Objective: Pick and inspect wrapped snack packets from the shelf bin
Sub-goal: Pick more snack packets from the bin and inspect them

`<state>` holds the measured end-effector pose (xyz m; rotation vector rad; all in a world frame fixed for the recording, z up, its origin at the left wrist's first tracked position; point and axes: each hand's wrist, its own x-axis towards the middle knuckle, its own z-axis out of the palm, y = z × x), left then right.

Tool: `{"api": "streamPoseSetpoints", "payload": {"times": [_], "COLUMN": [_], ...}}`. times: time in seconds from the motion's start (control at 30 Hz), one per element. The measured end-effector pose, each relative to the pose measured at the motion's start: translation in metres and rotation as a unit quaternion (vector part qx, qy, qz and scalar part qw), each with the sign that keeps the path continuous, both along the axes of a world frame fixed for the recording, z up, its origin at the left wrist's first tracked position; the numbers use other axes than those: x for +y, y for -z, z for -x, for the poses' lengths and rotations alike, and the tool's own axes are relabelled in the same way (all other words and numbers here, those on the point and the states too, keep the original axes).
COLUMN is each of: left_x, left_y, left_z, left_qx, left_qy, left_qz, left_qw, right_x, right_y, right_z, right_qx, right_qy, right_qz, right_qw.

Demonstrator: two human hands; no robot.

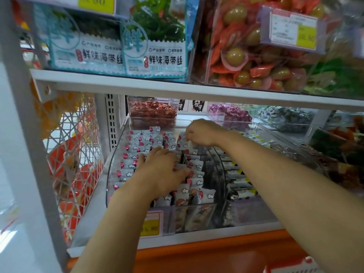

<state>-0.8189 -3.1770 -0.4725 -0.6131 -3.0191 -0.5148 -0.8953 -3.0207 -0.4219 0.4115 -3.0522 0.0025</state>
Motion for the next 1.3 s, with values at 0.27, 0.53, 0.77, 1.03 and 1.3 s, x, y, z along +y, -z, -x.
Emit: {"api": "streamPoseSetpoints", "payload": {"times": [0.27, 0.53, 0.77, 1.03, 1.3], "left_x": [-0.003, -0.006, -0.003, 0.009, 0.008], "left_y": [-0.001, -0.004, -0.012, -0.017, -0.020], "left_z": [0.001, -0.002, -0.014, -0.034, -0.041], "left_qx": [0.015, 0.051, 0.109, -0.064, -0.148], "left_qy": [-0.009, -0.016, -0.054, -0.022, -0.079], "left_qz": [-0.014, -0.053, -0.239, -0.525, -0.673], "left_qw": [1.000, 0.997, 0.963, 0.848, 0.720], "right_x": [-0.014, -0.003, 0.018, 0.015, 0.010], "right_y": [0.020, 0.009, 0.015, 0.017, 0.037], "right_z": [0.023, -0.002, -0.077, -0.140, -0.162], "right_qx": [0.032, 0.184, 0.334, 0.180, 0.058], "right_qy": [0.022, 0.021, 0.085, 0.105, 0.050], "right_qz": [-0.062, 0.025, 0.350, 0.687, 0.839], "right_qw": [0.997, 0.982, 0.871, 0.696, 0.539]}}
